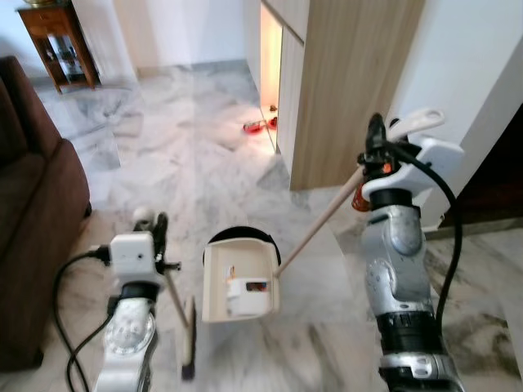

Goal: Sweep floor

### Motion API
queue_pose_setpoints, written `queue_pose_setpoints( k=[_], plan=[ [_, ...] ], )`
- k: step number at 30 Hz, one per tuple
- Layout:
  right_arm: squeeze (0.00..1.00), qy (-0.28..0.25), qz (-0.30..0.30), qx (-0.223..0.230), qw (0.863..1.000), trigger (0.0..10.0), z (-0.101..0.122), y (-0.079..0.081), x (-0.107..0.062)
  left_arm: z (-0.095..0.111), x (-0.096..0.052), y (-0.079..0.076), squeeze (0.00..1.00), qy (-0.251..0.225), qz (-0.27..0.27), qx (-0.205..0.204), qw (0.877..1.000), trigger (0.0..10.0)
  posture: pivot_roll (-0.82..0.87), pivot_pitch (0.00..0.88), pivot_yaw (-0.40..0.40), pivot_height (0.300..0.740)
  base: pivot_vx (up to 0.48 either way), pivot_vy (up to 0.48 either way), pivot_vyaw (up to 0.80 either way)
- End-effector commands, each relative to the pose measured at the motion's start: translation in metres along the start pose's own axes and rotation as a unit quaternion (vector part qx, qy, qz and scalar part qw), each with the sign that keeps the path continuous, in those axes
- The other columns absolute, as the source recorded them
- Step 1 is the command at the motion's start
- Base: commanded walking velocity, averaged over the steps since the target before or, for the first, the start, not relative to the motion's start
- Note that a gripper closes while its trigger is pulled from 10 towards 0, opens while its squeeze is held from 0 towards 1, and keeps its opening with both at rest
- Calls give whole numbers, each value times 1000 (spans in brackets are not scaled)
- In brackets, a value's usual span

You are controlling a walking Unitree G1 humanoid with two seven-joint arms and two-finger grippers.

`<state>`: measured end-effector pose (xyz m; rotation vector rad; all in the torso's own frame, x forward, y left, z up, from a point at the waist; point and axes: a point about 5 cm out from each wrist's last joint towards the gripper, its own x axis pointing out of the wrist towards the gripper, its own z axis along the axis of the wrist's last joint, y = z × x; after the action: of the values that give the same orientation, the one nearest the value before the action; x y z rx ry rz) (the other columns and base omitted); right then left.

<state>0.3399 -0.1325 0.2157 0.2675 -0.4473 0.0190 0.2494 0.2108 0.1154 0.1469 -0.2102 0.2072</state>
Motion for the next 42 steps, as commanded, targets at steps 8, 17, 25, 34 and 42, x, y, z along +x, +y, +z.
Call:
queue_pose_setpoints(
  k=[8,17,25,34,42],
  plan=[
    [0,-54,-8,12,998,10000,22,-2,9,11,-12,26,0,-15,22,35,999,10000,149,4,46,740,264,249,0],
    [0,-81,-7,14,997,10000,35,-2,13,13,-10,23,0,-17,22,32,999,10000,143,3,44,740,262,249,0],
    [0,-86,-3,12,996,10000,38,0,14,13,-12,23,0,-14,22,31,999,10000,141,3,45,740,263,250,0],
    [0,-79,-3,19,997,10000,36,0,15,13,-11,23,0,-15,24,29,999,10000,146,3,42,740,261,247,0],
    [0,-78,-26,1,997,10000,37,-9,18,13,-11,21,0,-14,22,26,999,10000,146,5,43,740,262,247,-755]
  ],
)
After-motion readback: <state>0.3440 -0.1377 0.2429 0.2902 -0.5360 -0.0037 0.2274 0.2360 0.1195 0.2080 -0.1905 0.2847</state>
